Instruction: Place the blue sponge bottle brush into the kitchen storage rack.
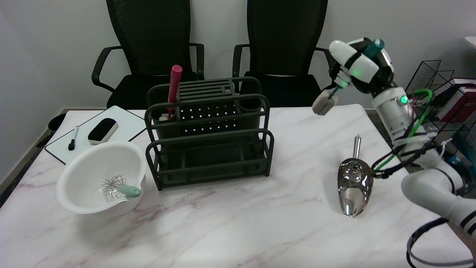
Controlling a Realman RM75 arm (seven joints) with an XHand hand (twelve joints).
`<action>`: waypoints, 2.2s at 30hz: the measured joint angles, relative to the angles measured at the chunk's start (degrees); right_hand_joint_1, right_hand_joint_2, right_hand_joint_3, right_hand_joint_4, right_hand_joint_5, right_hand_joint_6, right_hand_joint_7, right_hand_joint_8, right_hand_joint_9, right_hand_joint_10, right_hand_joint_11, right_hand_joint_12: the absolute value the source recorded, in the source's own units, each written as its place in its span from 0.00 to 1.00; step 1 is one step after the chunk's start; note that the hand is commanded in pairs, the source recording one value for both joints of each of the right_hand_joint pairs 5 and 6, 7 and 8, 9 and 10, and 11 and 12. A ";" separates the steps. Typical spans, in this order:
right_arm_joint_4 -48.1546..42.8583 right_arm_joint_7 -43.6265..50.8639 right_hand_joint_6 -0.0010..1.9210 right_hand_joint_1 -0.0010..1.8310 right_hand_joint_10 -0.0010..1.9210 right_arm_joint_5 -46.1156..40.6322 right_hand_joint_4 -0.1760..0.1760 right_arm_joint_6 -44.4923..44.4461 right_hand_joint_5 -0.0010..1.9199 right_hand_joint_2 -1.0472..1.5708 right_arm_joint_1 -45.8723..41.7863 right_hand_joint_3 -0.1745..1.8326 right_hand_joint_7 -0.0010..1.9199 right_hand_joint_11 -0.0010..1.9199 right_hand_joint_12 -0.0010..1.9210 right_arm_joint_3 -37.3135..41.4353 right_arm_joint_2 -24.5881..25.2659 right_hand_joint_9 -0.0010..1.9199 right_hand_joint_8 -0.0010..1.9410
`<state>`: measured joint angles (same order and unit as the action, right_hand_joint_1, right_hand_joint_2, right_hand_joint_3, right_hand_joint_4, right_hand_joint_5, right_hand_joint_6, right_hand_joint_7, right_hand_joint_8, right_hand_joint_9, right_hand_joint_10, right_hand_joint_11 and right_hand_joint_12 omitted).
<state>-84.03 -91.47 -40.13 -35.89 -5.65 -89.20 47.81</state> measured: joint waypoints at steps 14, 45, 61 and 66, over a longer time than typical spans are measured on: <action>-3.43 -0.96 1.00 0.54 1.00 -3.08 0.50 16.09 1.00 1.00 15.80 0.31 1.00 1.00 1.00 -5.55 -2.13 1.00 0.99; 1.82 -1.22 1.00 0.54 1.00 -11.37 0.50 34.33 1.00 1.00 43.20 0.27 1.00 1.00 1.00 -25.44 1.47 1.00 0.99; 7.22 -0.96 1.00 0.54 1.00 -12.21 0.50 35.24 1.00 1.00 47.73 0.26 1.00 1.00 1.00 -31.30 4.78 1.00 0.99; 8.36 -0.94 1.00 0.54 1.00 -11.98 0.50 34.65 1.00 1.00 48.25 0.26 1.00 1.00 1.00 -32.09 5.27 1.00 0.99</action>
<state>-75.67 -92.41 -52.11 -1.24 42.60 -121.29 53.08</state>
